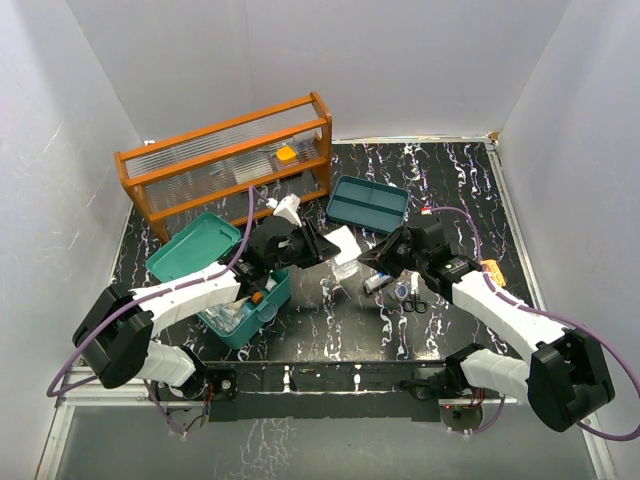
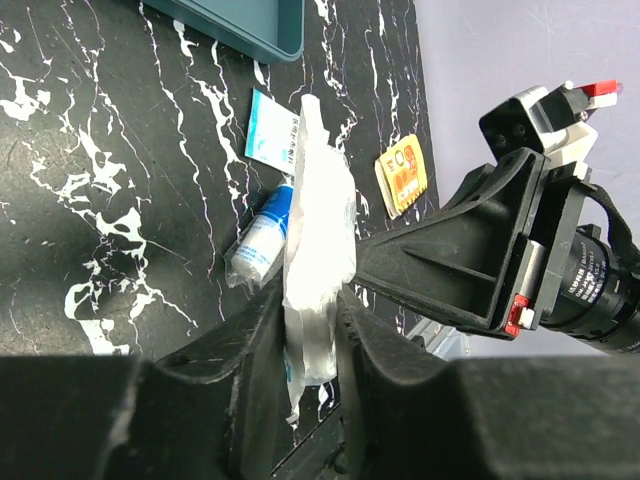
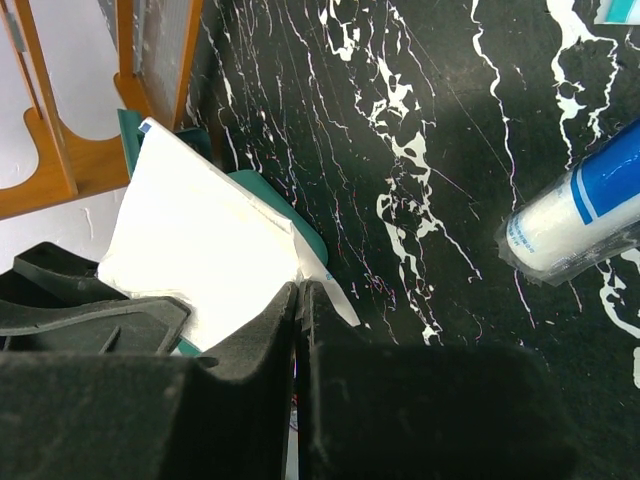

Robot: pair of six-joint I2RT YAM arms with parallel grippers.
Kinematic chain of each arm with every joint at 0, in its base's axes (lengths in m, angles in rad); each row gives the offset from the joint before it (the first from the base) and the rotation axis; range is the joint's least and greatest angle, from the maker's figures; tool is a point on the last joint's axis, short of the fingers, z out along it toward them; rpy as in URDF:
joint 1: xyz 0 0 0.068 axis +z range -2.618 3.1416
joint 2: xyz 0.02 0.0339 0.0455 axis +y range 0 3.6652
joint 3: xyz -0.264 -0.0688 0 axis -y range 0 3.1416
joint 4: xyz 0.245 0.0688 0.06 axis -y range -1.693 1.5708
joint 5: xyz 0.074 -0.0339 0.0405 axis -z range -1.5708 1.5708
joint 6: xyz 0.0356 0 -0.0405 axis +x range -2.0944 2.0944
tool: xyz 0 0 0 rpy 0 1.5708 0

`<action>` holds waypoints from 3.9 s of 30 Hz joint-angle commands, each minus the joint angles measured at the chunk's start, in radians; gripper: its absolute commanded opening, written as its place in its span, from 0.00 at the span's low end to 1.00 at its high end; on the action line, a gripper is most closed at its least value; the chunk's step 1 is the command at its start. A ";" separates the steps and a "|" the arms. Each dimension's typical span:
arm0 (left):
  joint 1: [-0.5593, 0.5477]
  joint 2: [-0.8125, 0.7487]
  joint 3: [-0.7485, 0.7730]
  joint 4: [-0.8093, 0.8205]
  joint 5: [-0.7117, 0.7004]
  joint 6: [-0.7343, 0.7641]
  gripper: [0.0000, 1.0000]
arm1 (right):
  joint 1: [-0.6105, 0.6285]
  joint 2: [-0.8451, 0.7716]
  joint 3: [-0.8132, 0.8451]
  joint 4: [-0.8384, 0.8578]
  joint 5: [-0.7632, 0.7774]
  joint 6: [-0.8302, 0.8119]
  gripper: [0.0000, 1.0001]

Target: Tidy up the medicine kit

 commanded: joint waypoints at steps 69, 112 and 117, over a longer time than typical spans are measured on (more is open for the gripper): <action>0.289 -0.579 0.118 -1.424 -0.446 0.001 0.00 | 0.002 0.042 0.078 0.081 -0.033 -0.130 0.42; 0.308 -0.401 0.126 -1.076 -0.112 0.274 0.46 | 0.003 0.071 0.056 0.110 -0.053 -0.117 0.42; 0.307 -0.345 0.107 -1.038 -0.119 0.283 0.47 | 0.003 0.072 0.053 0.109 -0.051 -0.117 0.42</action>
